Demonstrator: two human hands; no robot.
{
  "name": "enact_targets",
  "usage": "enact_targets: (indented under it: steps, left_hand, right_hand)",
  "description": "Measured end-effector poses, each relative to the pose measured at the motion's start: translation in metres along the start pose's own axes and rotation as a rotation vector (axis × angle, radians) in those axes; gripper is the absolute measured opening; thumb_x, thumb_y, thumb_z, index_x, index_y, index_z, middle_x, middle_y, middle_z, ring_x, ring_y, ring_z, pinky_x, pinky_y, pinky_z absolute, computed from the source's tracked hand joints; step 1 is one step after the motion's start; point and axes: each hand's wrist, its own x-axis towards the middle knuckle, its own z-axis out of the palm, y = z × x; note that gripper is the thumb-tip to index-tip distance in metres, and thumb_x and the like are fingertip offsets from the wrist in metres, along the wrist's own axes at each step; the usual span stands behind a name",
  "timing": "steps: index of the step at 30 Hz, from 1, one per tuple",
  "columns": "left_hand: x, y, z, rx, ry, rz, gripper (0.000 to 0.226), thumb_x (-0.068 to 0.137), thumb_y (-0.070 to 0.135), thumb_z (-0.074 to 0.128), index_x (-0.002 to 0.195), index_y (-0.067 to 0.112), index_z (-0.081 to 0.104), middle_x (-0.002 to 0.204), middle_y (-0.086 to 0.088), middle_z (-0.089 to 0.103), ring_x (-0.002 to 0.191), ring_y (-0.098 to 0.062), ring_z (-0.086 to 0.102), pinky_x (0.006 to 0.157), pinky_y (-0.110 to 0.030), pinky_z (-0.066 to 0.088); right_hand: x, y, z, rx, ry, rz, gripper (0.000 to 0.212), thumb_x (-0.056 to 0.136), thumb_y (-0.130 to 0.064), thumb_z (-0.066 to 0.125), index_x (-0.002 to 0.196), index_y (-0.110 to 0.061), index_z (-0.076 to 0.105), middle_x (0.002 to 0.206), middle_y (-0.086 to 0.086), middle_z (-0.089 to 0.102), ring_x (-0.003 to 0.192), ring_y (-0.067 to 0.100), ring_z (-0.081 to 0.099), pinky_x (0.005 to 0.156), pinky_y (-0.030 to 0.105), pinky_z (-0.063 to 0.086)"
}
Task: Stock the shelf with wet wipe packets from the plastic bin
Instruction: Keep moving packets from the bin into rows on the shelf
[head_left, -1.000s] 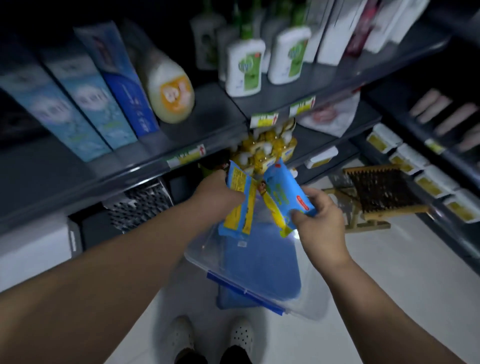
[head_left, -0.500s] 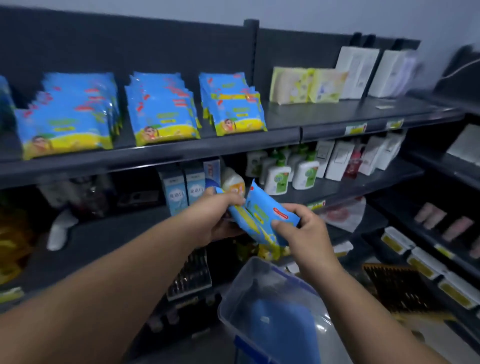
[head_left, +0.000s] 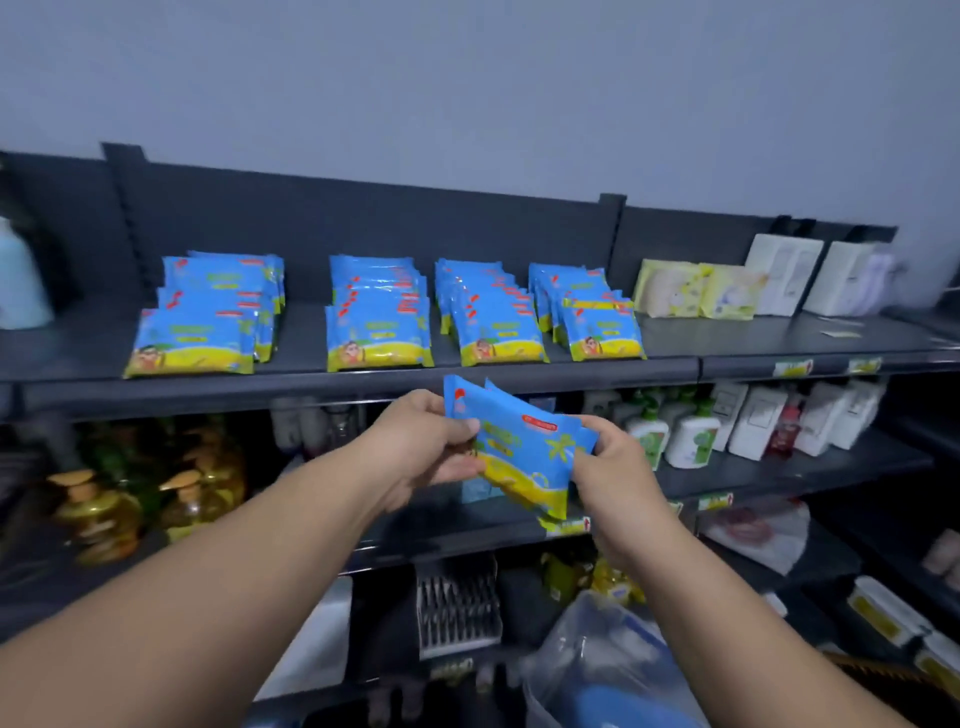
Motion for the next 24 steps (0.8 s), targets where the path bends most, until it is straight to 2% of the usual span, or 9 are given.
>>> enact_targets:
  steps: [3,9,12,15,16,18,19,22,24]
  left_hand:
    - [-0.01,-0.001,-0.028,0.041,0.074,0.051,0.014,0.096,0.01,0.056,0.085,0.013,0.047,0.072,-0.012,0.06,0.044,-0.015,0.063,0.042,-0.022,0.052]
    - [-0.023,0.011,-0.076,0.121,0.216,0.18,0.009,0.093,0.011,0.059,0.087,0.014,0.053,0.076,-0.005,0.06,0.055,-0.014,0.05,0.044,-0.02,0.039]
    - [-0.024,0.018,-0.097,0.086,0.269,0.218,0.013,0.095,0.01,0.057,0.083,0.012,0.052,0.076,-0.002,0.058,0.06,-0.012,0.054,0.046,-0.019,0.047]
    - [-0.018,0.024,-0.117,0.077,0.372,0.224,0.022,0.094,0.014,0.058,0.077,0.014,0.044,0.08,-0.007,0.055,0.065,-0.017,0.054,0.051,-0.024,0.052]
    - [-0.014,0.026,-0.123,0.063,0.424,0.236,0.026,0.094,0.014,0.058,0.075,0.015,0.041,0.081,-0.009,0.052,0.064,-0.018,0.053,0.053,-0.027,0.052]
    - [-0.006,0.032,-0.133,0.009,0.537,0.269,0.026,0.095,0.013,0.058,0.076,0.015,0.039,0.082,-0.009,0.05,0.064,-0.018,0.051,0.06,-0.03,0.054]
    - [-0.001,0.037,-0.137,-0.026,0.581,0.288,0.022,0.095,0.012,0.057,0.078,0.014,0.043,0.084,-0.009,0.052,0.065,-0.017,0.052,0.062,-0.031,0.055]
    - [0.016,0.051,-0.148,-0.107,0.651,0.322,0.01,0.095,0.008,0.054,0.088,0.014,0.055,0.092,-0.01,0.06,0.067,-0.018,0.056,0.059,-0.03,0.055]
    - [0.028,0.058,-0.154,-0.144,0.681,0.31,0.011,0.096,0.005,0.051,0.091,0.013,0.057,0.091,-0.012,0.061,0.066,-0.018,0.056,0.056,-0.028,0.055]
  right_hand:
    - [-0.006,-0.003,0.026,-0.014,-0.04,0.018,0.034,0.085,0.01,0.051,0.096,-0.017,0.067,0.093,0.017,0.073,0.078,0.032,0.069,0.069,0.047,0.056]
    - [-0.009,-0.024,0.069,0.0,-0.177,-0.001,0.033,0.088,0.01,0.051,0.098,-0.016,0.067,0.092,0.01,0.074,0.09,0.033,0.071,0.079,0.055,0.056]
    - [0.004,-0.032,0.082,0.033,-0.219,-0.014,0.035,0.087,0.013,0.05,0.095,-0.018,0.065,0.095,0.012,0.073,0.088,0.029,0.07,0.082,0.05,0.056]
    - [0.026,-0.04,0.091,0.054,-0.274,-0.013,0.026,0.089,0.0,0.06,0.1,-0.023,0.062,0.108,0.014,0.067,0.087,0.021,0.066,0.07,0.036,0.052]
    - [0.037,-0.042,0.094,0.049,-0.269,-0.012,0.024,0.089,-0.004,0.061,0.103,-0.024,0.062,0.107,0.012,0.065,0.087,0.02,0.063,0.066,0.032,0.046]
    - [0.06,-0.046,0.1,0.069,-0.251,-0.008,0.02,0.093,-0.004,0.058,0.1,-0.022,0.059,0.087,0.005,0.062,0.071,0.018,0.055,0.059,0.027,0.04]
    - [0.074,-0.047,0.105,0.106,-0.252,-0.005,0.02,0.094,-0.001,0.055,0.098,-0.02,0.058,0.081,0.004,0.062,0.067,0.018,0.054,0.057,0.028,0.041]
    - [0.116,-0.047,0.122,0.235,-0.273,0.049,0.024,0.092,0.007,0.051,0.108,-0.01,0.055,0.088,0.01,0.066,0.069,0.021,0.064,0.068,0.036,0.055]
    - [0.144,-0.047,0.134,0.275,-0.295,0.095,0.031,0.089,0.012,0.049,0.113,-0.006,0.053,0.084,0.01,0.066,0.063,0.016,0.066,0.058,0.03,0.056]
